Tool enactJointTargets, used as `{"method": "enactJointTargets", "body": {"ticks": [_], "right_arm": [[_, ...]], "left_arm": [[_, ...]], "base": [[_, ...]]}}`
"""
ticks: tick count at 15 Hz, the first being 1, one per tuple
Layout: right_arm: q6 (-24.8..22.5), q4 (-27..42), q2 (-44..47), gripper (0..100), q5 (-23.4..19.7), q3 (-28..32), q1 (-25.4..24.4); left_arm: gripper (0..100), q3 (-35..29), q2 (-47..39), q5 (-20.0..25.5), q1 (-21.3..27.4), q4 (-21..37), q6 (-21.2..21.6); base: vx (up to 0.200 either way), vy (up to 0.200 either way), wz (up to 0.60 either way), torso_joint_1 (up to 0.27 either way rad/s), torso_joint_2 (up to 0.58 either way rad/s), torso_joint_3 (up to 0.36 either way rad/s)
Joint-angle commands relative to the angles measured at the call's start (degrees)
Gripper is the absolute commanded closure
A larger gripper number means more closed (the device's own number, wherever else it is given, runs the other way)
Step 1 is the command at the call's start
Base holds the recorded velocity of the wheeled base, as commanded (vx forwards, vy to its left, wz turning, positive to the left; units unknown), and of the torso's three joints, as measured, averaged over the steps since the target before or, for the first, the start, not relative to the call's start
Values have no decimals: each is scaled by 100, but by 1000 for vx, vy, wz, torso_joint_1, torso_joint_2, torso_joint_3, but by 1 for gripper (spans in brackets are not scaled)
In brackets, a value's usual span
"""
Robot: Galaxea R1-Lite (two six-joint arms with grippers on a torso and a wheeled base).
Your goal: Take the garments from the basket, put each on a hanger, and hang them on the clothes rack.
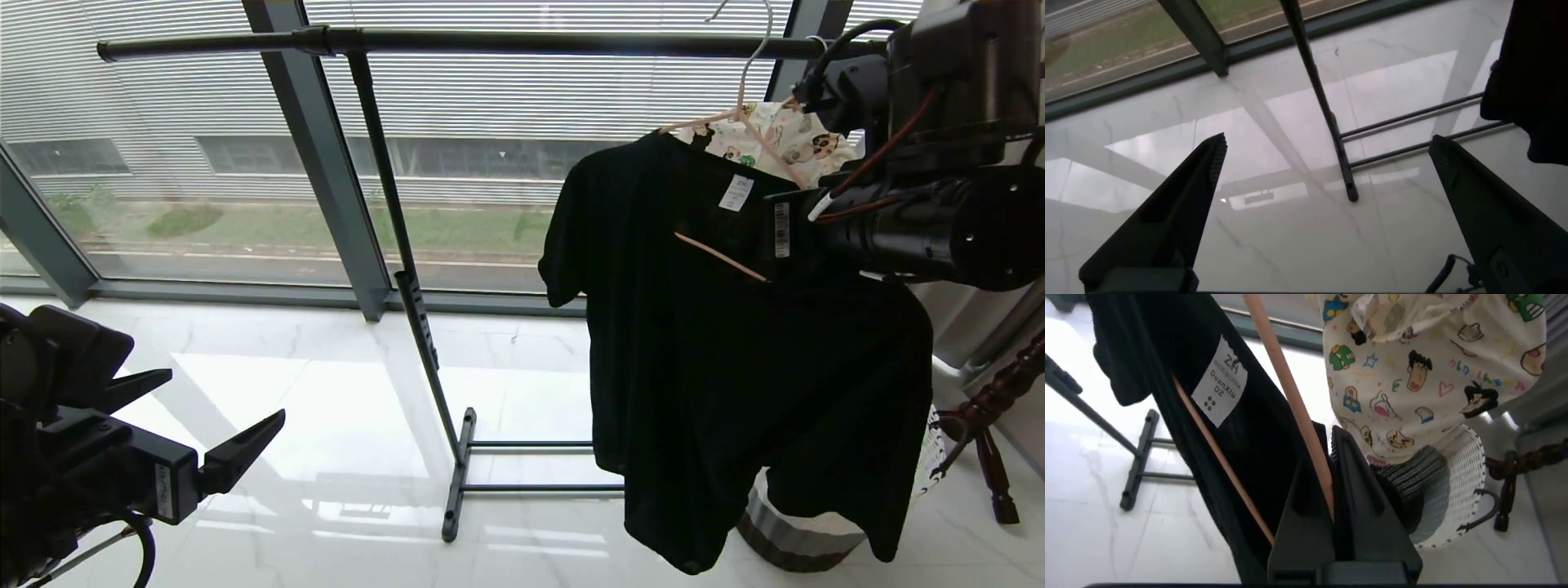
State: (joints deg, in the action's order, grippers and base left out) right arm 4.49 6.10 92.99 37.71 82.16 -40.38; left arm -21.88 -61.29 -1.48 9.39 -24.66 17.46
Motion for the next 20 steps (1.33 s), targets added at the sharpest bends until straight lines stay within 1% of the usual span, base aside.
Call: {"method": "enactJointTargets", "body": {"ticks": [1, 3, 4, 5, 10, 12, 17, 20], "right_arm": [[-36, -3, -18, 100, 79, 36, 12], [-167, -3, -27, 100, 176, 98, 91], [-299, -3, -35, 100, 193, 98, 170], [-334, -3, -27, 100, 193, 98, 232], [-343, -12, -27, 100, 211, 98, 249], [-343, -12, -27, 100, 211, 98, 258], [-361, -47, 264, 100, 193, 142, 794], [-352, -223, 492, 100, 193, 133, 988]], "left_arm": [[0, 9, 21, -2, 2, -4, 3], [0, 26, 21, -2, 19, 5, 3], [0, 26, 21, -2, 98, 5, 3], [0, 26, 21, -2, 142, -4, 3], [0, 96, 56, -2, 169, -4, 38], [0, 167, 126, -2, 265, 5, 38], [0, 167, 170, -2, 336, 5, 47], [0, 167, 179, -11, 336, -4, 47]], "base": [[200, 0, 0, 2, 2, 2], [200, 0, 0, -2, 5, -2], [200, 0, 0, 2, 2, 2], [200, 0, 0, 2, -7, 2], [200, 0, 0, 1, 3, 1], [0, 0, 0, 0, 0, 0], [0, 0, 0, 0, 0, 0], [0, 0, 0, 0, 0, 0]]}}
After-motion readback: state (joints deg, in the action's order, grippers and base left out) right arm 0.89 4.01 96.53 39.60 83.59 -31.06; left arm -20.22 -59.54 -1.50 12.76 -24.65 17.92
